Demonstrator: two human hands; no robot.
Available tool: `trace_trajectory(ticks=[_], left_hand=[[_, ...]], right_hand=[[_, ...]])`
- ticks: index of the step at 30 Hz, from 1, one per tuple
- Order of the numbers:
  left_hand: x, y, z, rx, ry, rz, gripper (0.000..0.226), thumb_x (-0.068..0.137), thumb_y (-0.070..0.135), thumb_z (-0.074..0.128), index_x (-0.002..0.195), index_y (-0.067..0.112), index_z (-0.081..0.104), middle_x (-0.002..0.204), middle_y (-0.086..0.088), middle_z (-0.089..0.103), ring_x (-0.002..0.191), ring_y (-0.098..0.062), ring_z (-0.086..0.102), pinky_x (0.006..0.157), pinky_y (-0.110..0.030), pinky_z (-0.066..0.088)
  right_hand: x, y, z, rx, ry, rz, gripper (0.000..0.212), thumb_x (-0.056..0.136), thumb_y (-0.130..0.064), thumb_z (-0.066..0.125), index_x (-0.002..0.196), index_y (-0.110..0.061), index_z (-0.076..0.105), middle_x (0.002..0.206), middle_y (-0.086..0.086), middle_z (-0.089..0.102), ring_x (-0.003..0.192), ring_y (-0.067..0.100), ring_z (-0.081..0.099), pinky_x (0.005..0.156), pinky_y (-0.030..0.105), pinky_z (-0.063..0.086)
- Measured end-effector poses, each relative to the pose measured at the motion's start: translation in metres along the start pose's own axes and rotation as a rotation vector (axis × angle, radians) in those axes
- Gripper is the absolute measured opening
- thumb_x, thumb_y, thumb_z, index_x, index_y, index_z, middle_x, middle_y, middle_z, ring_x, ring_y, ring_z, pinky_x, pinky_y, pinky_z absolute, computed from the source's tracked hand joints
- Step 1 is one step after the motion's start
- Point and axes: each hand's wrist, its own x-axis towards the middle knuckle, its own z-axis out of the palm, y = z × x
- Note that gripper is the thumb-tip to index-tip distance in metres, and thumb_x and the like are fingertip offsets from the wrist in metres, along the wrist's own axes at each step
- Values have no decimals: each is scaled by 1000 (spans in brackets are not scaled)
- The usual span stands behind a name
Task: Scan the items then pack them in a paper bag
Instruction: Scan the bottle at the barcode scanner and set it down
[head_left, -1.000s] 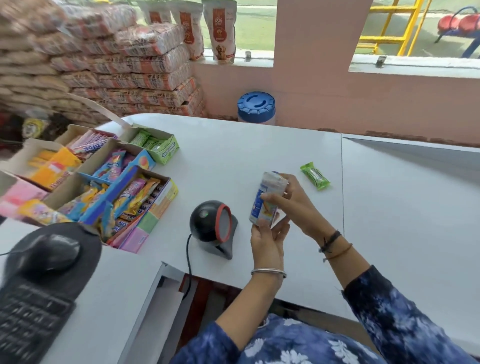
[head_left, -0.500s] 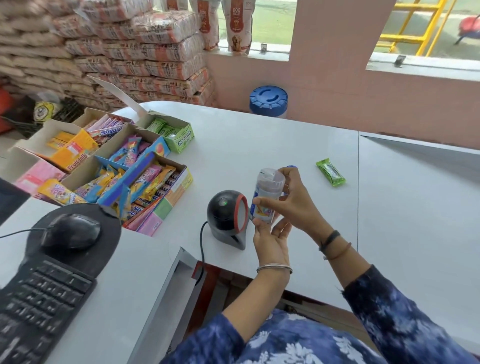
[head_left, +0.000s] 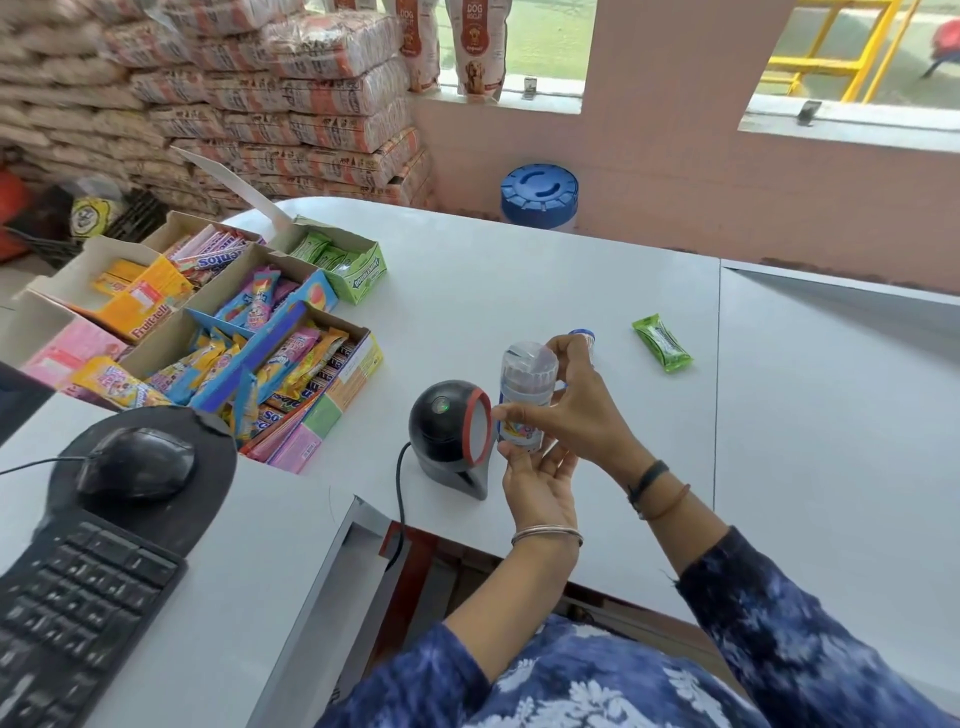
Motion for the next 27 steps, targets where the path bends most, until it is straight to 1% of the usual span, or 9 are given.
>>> trace_trajectory(ticks=[4,6,8,11,15,18,21,25,27], left_hand=[[4,0,3,176,-63,-52,36,99,33,24,110,13,52,92,-7,66,73,-10,71,62,-23,58],[7,0,7,494,-92,-40,24,99,25,32,106,12,51,94,-8,64,77,-14,67,69,-26,55],[15,-2,11,963,-79,114,16,95,19,43,108,11,49,102,-5,57,87,-18,60,81,-32,52],[35,-9,17,1419,-129,417,37,86,18,57,116,3,43,111,-6,45,105,-25,49,96,-34,42],[64,-23,34,1697,-117,388,67,77,35,67,125,2,33,127,-16,36,117,-31,40,96,-38,41],[81,-30,45,1805,-108,378,73,75,37,68,128,4,30,128,-16,34,116,-33,45,90,-41,48],[94,-32,55,1736,-120,366,57,77,22,67,120,1,36,122,-19,41,106,-37,54,79,-39,49],[91,-24,63,1562,-6,310,40,76,23,66,103,-3,52,95,-15,53,83,-33,57,58,-26,38],[81,-15,64,1573,14,308,34,77,30,63,87,-1,55,81,-12,54,71,-29,51,56,-26,36]], right_hand=[[0,3,-12,16,63,-4,65,61,-29,85,103,-17,36,102,4,56,90,16,60,70,26,56],[-1,14,-30,2,214,-13,64,63,-26,85,104,-14,37,95,-6,53,87,14,58,70,27,54],[0,31,-55,-44,403,1,64,64,-26,84,105,-13,37,93,-7,51,87,18,57,71,31,52],[2,59,-86,-177,564,95,68,65,-24,83,110,-5,36,100,6,52,88,28,57,69,34,45],[9,92,-103,-228,567,171,68,67,-18,82,112,-1,33,112,20,53,98,36,56,75,32,43],[12,104,-101,-237,527,164,68,68,-16,82,113,-2,33,114,20,51,102,34,56,77,30,44],[15,101,-100,-204,498,132,70,68,-15,81,117,0,34,120,21,46,109,34,50,82,17,38],[0,96,-92,-445,609,-197,63,73,-11,72,123,-3,34,132,16,32,126,29,33,108,23,26],[-10,93,-83,-497,434,-315,60,76,-8,66,127,-9,34,135,10,36,128,25,35,110,26,30]])
